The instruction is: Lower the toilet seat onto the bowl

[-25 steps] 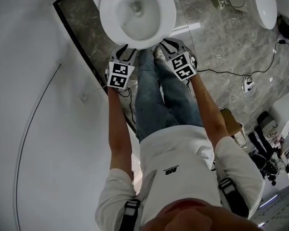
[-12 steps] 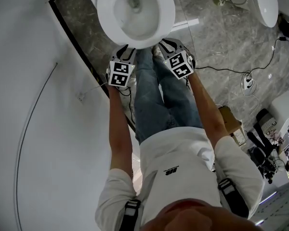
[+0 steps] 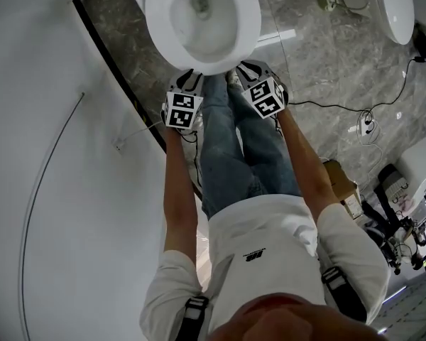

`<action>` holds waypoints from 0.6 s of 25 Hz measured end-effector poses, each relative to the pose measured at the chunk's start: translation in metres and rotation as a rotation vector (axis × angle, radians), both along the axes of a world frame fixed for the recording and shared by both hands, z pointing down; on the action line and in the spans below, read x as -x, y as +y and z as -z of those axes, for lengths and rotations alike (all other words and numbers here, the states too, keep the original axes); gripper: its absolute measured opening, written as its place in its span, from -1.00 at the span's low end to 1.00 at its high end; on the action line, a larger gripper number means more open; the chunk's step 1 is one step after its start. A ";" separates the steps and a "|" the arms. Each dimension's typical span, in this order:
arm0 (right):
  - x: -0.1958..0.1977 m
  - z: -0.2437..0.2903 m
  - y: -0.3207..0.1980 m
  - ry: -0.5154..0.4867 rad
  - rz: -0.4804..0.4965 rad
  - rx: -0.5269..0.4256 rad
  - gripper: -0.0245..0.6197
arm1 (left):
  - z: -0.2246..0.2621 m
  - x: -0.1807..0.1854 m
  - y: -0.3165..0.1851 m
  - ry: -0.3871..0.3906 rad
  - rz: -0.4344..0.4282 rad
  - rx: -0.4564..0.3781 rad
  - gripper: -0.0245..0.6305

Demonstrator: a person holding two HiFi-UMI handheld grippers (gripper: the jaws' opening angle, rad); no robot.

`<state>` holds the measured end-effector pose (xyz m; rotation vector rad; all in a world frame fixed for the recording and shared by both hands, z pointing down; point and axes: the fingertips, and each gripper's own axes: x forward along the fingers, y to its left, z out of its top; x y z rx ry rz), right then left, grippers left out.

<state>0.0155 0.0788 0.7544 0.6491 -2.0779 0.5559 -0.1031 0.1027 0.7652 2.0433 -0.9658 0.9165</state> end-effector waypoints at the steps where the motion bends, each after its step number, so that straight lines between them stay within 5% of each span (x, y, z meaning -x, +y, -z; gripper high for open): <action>1: 0.000 -0.003 0.001 0.002 0.000 0.003 -0.68 | -0.003 0.000 0.001 0.000 0.004 0.002 -0.54; 15: -0.001 -0.042 0.011 0.035 0.000 0.044 -0.70 | -0.043 0.000 0.009 -0.013 0.060 0.036 -0.57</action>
